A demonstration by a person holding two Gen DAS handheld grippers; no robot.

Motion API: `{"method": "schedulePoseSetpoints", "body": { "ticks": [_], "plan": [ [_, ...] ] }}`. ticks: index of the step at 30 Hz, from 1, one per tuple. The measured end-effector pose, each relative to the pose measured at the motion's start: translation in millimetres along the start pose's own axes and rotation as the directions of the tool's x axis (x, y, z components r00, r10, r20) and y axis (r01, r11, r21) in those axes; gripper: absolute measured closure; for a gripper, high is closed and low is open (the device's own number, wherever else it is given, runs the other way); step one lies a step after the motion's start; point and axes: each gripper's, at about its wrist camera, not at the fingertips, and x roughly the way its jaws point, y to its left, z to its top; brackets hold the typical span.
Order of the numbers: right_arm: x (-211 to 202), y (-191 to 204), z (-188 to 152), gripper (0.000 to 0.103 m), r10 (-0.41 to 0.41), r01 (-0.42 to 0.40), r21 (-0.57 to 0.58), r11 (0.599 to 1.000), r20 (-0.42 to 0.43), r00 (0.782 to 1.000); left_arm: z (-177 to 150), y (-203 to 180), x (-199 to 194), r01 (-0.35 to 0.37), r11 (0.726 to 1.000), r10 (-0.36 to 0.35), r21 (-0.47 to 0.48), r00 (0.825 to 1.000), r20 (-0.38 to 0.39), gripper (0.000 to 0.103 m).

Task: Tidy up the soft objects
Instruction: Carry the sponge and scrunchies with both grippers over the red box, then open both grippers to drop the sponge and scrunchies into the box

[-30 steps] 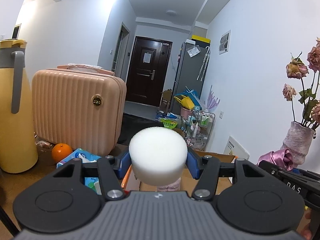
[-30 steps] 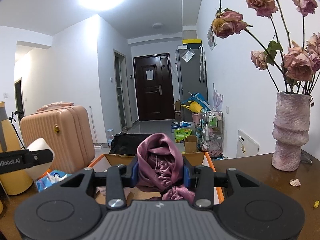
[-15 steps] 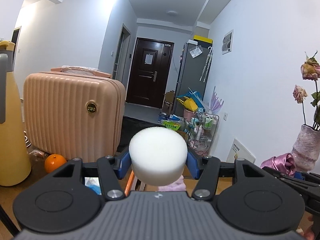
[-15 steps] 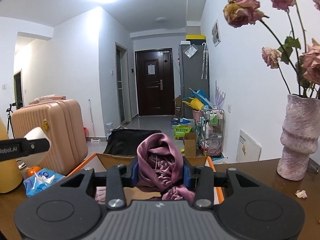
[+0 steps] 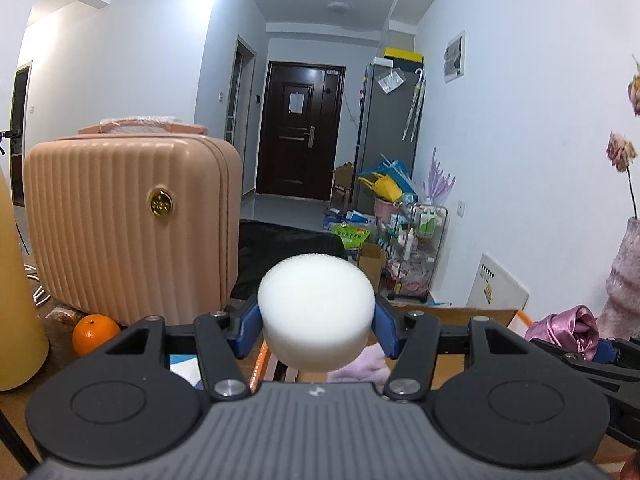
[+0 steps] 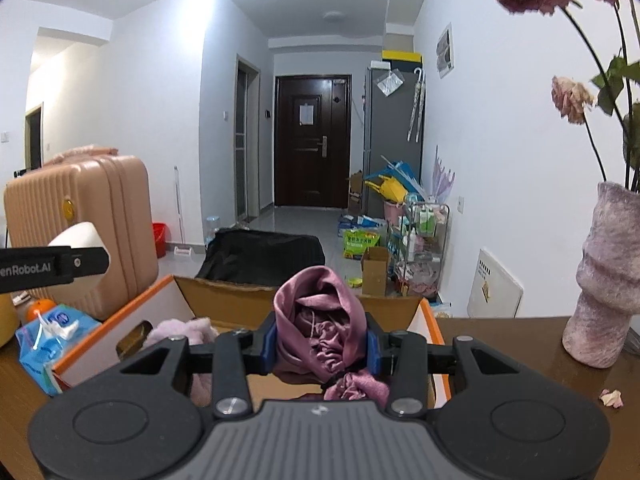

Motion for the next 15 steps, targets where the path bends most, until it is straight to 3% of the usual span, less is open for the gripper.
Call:
{"method": "schedulePoseSetpoints", "body": {
  "ticks": [15],
  "plan": [
    [16, -11, -13, 0.063, 0.001, -0.004, 0.090, 0.996, 0.028, 1.000, -17, -3, 29, -0.030, 0.998, 0.033, 0.046, 0.998, -0.049, 0.045]
  ]
}}
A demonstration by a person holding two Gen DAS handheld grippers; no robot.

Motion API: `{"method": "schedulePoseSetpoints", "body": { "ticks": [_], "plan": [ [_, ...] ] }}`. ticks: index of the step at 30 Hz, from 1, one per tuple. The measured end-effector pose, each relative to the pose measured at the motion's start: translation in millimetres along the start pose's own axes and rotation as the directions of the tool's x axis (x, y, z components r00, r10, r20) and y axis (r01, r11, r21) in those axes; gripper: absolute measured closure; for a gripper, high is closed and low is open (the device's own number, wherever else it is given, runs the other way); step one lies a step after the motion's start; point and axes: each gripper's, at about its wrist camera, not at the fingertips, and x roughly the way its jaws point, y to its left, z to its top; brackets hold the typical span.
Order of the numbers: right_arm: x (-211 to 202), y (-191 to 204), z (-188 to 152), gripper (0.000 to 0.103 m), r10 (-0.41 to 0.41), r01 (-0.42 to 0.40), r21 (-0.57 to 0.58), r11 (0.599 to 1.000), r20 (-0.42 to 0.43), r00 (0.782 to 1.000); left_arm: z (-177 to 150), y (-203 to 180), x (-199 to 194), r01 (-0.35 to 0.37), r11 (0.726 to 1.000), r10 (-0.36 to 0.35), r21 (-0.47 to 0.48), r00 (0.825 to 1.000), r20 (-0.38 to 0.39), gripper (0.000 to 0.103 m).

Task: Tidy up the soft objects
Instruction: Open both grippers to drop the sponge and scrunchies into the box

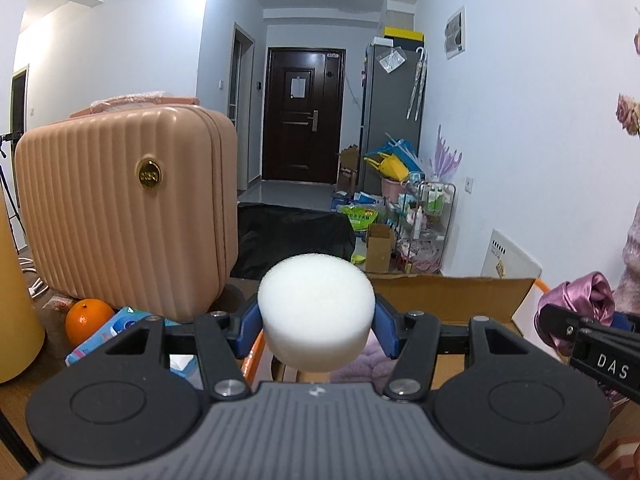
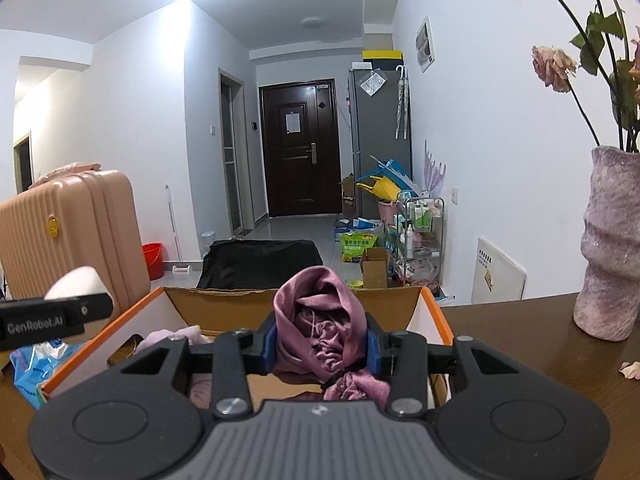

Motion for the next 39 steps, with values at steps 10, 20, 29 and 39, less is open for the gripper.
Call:
{"method": "schedulePoseSetpoints", "body": {
  "ticks": [10, 20, 29, 39],
  "plan": [
    [16, 4, -2, 0.047, -0.035, 0.033, -0.026, 0.999, -0.076, 0.997, -6, -2, 11, -0.007, 1.000, 0.007, 0.005, 1.000, -0.030, 0.034],
    [10, 5, -1, 0.000, -0.037, 0.035, -0.026, 0.999, -0.062, 0.997, -5, 7, 11, -0.007, 0.999, 0.006, -0.035, 1.000, -0.029, 0.000],
    [5, 2, 3, 0.000, -0.039, 0.039, -0.005, 0.999, -0.076, 0.996, -2, 10, 5, -0.022, 0.998, 0.020, -0.065, 0.999, -0.032, 0.000],
    [-19, 0, 18, 0.000, -0.019, 0.020, 0.025, 0.999, -0.053, 0.998, 9, 22, -20, 0.045, 0.992, -0.049, -0.116, 0.998, -0.026, 0.000]
  ]
}}
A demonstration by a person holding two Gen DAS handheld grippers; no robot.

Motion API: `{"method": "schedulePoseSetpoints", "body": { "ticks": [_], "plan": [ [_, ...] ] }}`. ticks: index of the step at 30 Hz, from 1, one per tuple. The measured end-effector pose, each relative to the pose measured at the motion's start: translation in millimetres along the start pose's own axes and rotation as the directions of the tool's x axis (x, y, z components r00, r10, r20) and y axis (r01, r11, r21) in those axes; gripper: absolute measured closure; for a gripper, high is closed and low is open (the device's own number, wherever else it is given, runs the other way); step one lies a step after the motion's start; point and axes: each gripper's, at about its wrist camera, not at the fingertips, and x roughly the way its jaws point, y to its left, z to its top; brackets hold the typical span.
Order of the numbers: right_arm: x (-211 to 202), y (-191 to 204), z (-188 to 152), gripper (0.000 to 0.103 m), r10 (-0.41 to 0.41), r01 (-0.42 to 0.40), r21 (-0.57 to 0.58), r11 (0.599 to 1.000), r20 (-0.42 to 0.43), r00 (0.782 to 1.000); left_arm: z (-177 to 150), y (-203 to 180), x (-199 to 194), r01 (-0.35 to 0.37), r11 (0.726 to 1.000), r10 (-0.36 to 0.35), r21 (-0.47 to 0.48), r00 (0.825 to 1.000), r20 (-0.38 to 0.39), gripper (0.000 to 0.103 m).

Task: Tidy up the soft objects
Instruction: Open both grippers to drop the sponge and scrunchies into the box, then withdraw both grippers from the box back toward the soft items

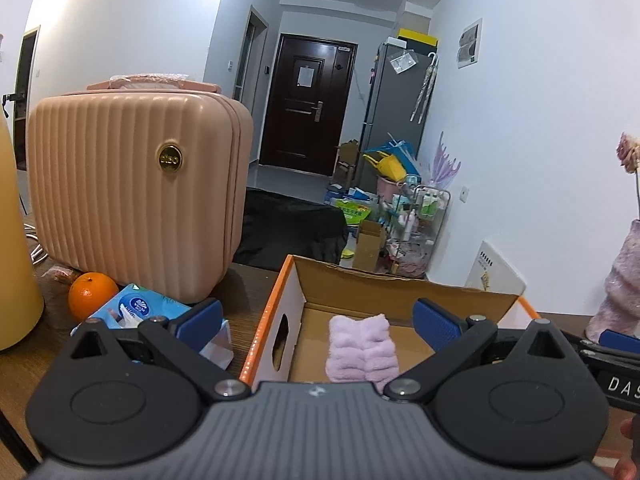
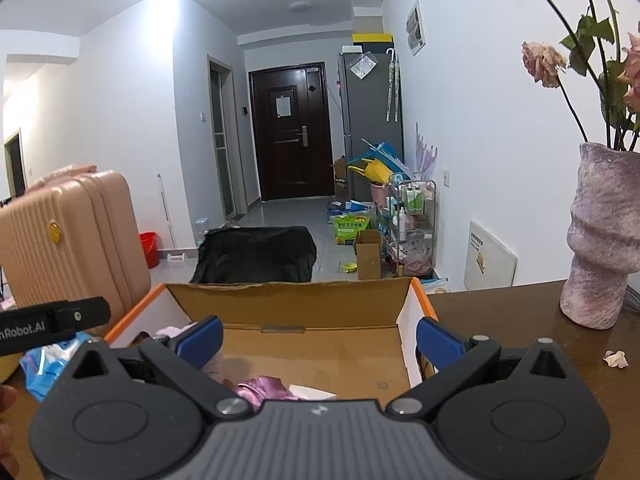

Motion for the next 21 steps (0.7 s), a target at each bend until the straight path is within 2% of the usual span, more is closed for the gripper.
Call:
{"method": "schedulePoseSetpoints", "body": {
  "ticks": [8, 21],
  "plan": [
    [-28, 0, 5, 0.000, 0.013, -0.013, -0.003, 1.000, 0.040, 0.999, 1, 6, -26, 0.005, 1.000, -0.004, -0.001, 1.000, 0.008, 0.000],
    [-74, -6, -15, 0.000, -0.006, 0.008, -0.038, 0.999, 0.059, 0.998, -17, 17, -72, -0.004, 1.000, 0.004, 0.015, 1.000, 0.018, 0.000]
  ]
}}
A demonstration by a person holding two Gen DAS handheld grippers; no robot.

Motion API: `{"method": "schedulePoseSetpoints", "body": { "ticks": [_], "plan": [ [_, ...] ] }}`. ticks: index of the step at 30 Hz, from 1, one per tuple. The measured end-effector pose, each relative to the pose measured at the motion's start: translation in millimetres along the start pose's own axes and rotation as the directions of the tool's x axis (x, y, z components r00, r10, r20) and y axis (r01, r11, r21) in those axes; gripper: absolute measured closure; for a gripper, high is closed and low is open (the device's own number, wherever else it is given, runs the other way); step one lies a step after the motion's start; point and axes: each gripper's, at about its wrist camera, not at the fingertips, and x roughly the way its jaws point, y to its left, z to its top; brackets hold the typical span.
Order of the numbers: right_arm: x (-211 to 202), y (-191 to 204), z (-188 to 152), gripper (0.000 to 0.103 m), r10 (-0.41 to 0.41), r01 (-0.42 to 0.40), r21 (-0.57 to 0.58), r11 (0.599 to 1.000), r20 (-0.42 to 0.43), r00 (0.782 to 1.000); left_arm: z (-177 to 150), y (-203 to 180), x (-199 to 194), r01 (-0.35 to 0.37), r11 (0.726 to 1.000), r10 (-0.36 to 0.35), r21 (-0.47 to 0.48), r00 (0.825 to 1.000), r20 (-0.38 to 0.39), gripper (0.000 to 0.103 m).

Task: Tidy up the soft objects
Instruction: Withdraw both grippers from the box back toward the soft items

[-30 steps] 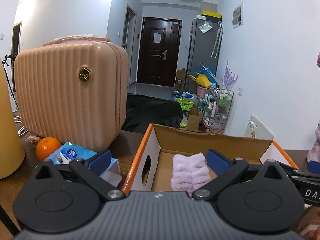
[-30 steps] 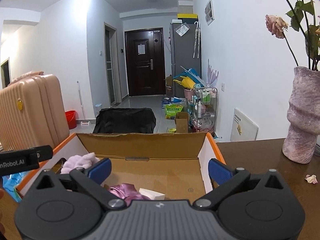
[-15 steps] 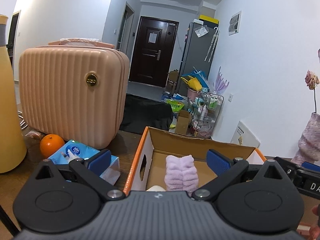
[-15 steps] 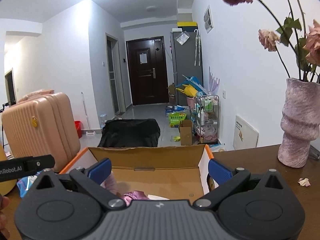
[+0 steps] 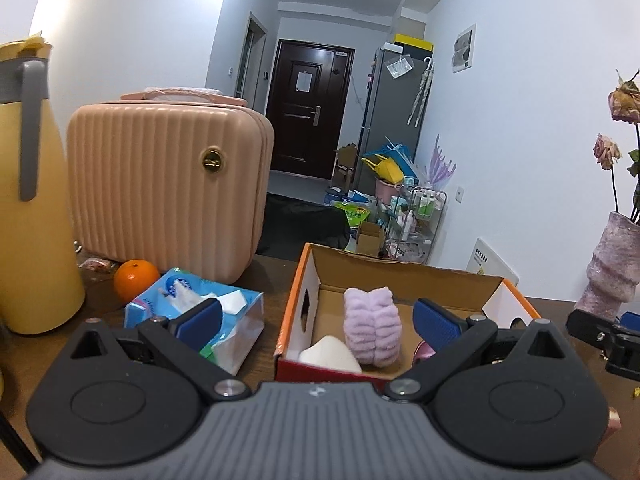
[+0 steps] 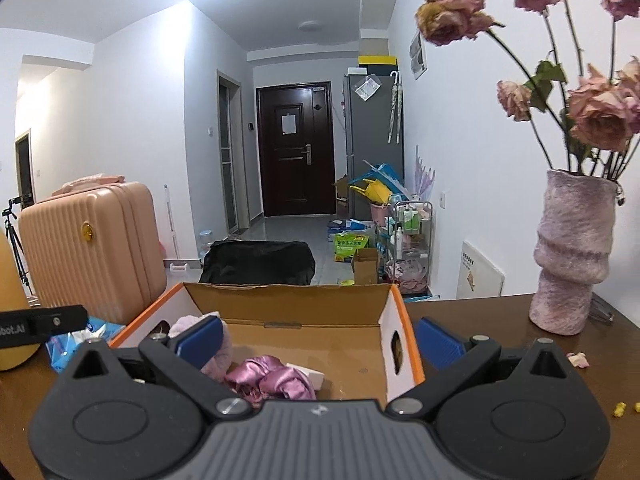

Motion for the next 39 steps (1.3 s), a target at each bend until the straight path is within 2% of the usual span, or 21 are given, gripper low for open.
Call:
{"method": "schedulePoseSetpoints", "body": {
  "ticks": [13, 26, 39],
  "plan": [
    [-60, -17, -29, 0.000, -0.018, 0.018, -0.002, 1.000, 0.032, 0.999, -31, 9, -49, -0.039, 0.998, 0.038, 0.048, 0.999, 0.028, 0.000],
    [-121, -15, -69, 0.000, -0.004, 0.006, -0.040, 0.999, 0.047, 0.999, -70, 9, -107, -0.017, 0.994, 0.013, 0.104, 0.999, 0.038, 0.000],
    [-161, -11, -102, 0.000, 0.012, -0.010, -0.038, 0.999, 0.035, 0.999, -102, 4, -147, 0.007, 0.991, -0.008, 0.133, 1.000, 0.008, 0.000]
  ]
}}
